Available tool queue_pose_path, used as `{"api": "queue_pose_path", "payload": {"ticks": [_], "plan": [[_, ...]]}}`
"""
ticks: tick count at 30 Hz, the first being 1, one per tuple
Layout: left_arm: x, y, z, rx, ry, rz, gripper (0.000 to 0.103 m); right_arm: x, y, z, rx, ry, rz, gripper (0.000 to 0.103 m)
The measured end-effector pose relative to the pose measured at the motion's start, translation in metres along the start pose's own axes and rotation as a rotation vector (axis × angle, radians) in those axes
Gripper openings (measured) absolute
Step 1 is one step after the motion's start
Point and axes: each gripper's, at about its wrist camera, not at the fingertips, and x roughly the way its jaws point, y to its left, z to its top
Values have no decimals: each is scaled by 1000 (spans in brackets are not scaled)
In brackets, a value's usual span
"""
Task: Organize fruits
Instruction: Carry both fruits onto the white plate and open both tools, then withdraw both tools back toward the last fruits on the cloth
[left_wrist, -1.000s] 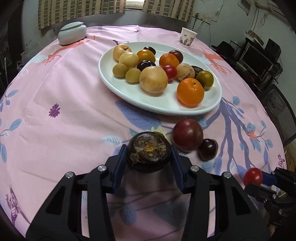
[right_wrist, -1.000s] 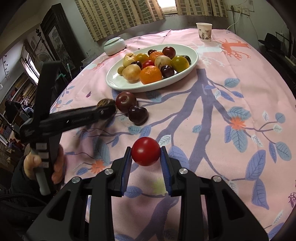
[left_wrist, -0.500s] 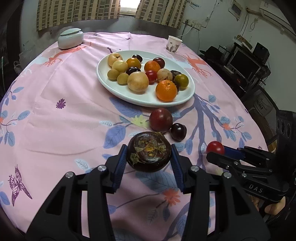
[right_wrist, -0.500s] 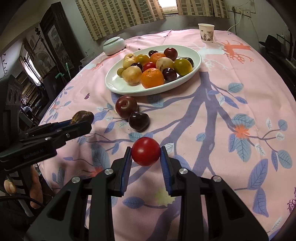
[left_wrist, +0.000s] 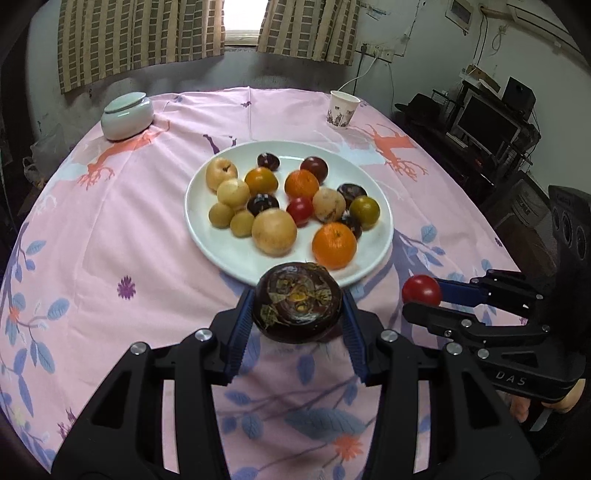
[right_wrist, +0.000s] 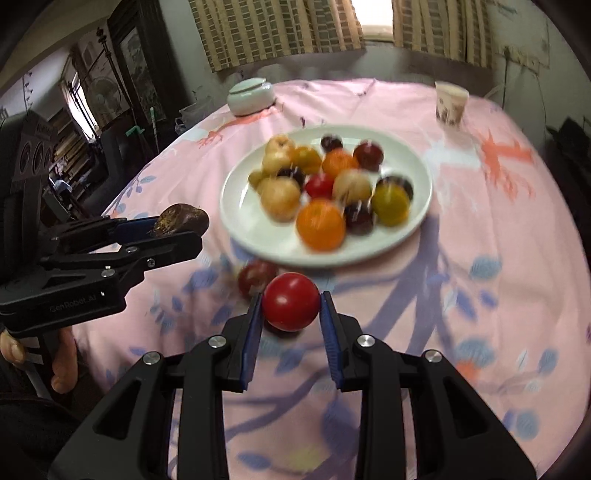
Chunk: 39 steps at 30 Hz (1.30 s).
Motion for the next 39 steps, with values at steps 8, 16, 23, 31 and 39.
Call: {"api": "queue_pose_path", "payload": {"ticks": [8, 16, 23, 31, 39], "plan": [[81, 21, 101, -20, 44, 67, 47, 52, -47, 87, 4, 3, -76, 32], [142, 32, 142, -86, 103, 59, 47, 105, -82, 114, 86, 60, -85, 32], [164, 32, 149, -83, 149, 50, 47, 120, -84, 118, 84, 78, -89, 60], [153, 28, 152, -93, 115, 50, 67, 109, -83, 116, 87, 63, -98, 70], [95, 25, 131, -96, 66, 34, 90, 68, -61, 95, 55, 39, -70, 75]]}}
